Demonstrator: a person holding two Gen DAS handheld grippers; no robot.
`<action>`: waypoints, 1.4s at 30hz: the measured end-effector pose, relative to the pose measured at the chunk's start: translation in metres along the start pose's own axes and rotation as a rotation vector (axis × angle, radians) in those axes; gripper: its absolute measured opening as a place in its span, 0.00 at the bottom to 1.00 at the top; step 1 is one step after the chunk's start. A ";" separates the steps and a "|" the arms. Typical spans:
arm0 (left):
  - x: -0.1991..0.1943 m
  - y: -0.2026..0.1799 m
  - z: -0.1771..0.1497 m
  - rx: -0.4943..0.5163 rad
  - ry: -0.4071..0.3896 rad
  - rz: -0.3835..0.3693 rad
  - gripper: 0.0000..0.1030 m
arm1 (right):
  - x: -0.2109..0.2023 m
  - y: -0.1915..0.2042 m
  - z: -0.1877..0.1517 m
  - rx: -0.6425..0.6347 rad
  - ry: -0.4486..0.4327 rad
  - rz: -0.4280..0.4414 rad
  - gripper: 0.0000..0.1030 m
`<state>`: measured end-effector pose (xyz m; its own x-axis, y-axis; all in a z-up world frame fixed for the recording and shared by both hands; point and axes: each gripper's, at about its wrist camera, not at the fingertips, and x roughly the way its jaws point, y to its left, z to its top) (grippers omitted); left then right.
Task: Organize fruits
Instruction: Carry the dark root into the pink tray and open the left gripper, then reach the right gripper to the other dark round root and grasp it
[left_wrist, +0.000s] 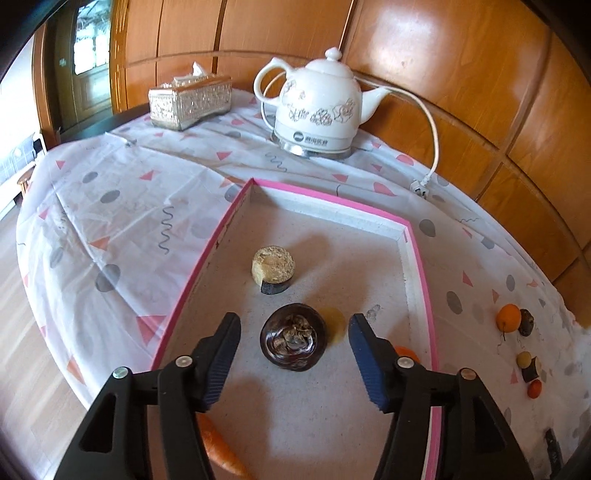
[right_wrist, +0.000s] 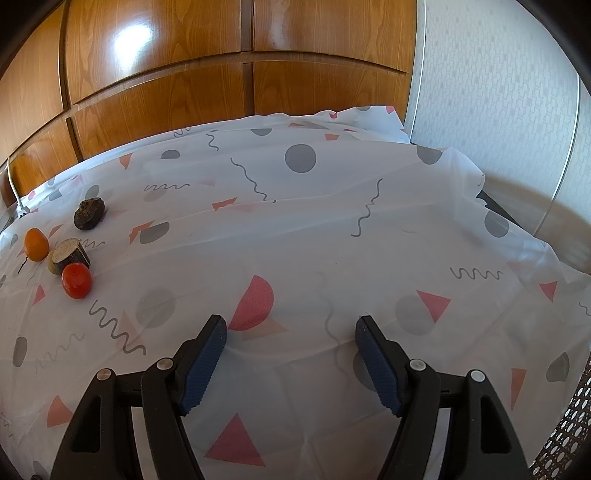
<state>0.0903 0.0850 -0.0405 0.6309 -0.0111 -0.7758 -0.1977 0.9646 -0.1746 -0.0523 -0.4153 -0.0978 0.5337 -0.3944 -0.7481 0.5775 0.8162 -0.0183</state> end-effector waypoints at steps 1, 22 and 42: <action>-0.003 0.001 -0.001 0.000 -0.004 -0.002 0.63 | 0.000 0.000 0.000 0.001 0.000 0.001 0.71; -0.046 -0.004 -0.036 0.051 -0.032 -0.031 0.73 | -0.001 0.010 0.012 0.013 0.097 0.030 0.71; -0.043 -0.001 -0.047 0.053 -0.007 -0.022 0.79 | -0.020 0.069 0.050 -0.085 0.045 0.202 0.71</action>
<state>0.0280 0.0723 -0.0355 0.6400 -0.0303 -0.7678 -0.1442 0.9767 -0.1588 0.0078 -0.3721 -0.0512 0.6045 -0.2014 -0.7707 0.4065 0.9101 0.0810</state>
